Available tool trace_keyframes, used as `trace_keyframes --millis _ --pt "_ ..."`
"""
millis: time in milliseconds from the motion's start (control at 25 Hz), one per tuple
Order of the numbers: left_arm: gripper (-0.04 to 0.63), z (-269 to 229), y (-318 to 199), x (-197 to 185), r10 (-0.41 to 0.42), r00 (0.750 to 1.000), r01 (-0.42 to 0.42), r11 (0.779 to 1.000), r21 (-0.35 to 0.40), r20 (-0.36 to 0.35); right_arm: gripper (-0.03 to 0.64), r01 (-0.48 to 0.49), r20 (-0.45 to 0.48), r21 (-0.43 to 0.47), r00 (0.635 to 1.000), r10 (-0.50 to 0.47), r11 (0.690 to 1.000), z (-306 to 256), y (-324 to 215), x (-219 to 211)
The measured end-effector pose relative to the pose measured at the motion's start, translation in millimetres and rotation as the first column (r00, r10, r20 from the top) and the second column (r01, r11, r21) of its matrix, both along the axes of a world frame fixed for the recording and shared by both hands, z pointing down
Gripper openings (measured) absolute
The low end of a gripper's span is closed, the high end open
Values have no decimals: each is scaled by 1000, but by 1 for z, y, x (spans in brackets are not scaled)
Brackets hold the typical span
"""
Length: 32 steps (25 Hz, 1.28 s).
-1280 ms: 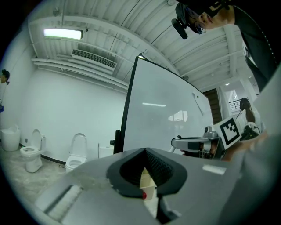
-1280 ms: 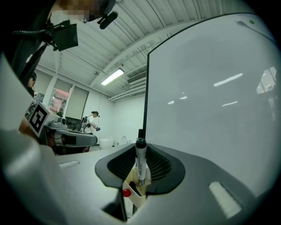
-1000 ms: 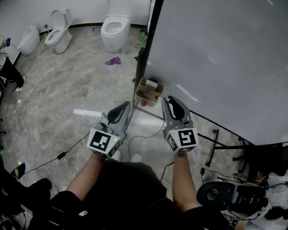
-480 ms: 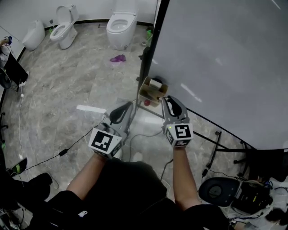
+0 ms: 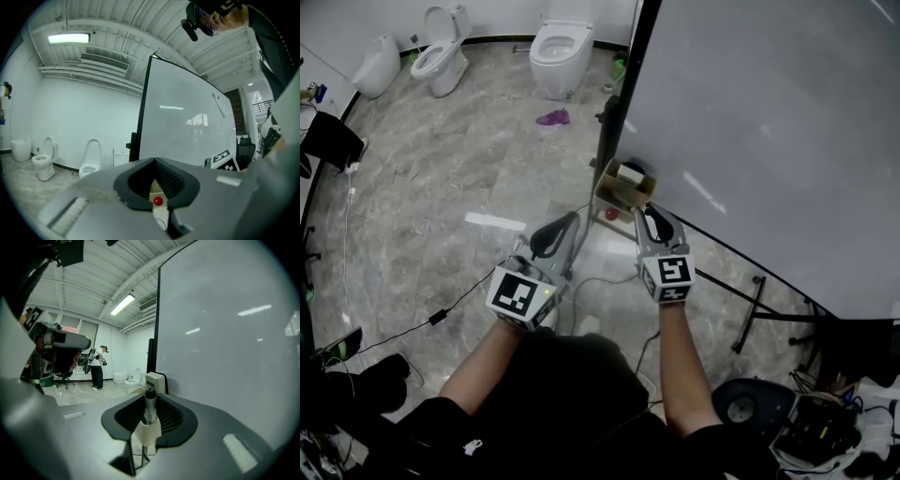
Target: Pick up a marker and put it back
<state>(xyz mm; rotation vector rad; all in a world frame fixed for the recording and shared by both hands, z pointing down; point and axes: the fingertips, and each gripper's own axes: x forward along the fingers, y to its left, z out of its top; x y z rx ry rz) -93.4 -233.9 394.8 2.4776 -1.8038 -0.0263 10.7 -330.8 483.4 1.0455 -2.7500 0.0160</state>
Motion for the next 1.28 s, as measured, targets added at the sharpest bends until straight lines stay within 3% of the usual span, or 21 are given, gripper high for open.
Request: trace_keyframes --millis 1120,1280 --pt "3 -6 13 -5 25 1000 -25 999 24 2 86 -43 -58 -24 997 42 999 19 7 -1" --pt "3 -9 16 -7 29 999 -29 999 16 16 149 -31 -68 -38 997 28 999 21 12 -3"
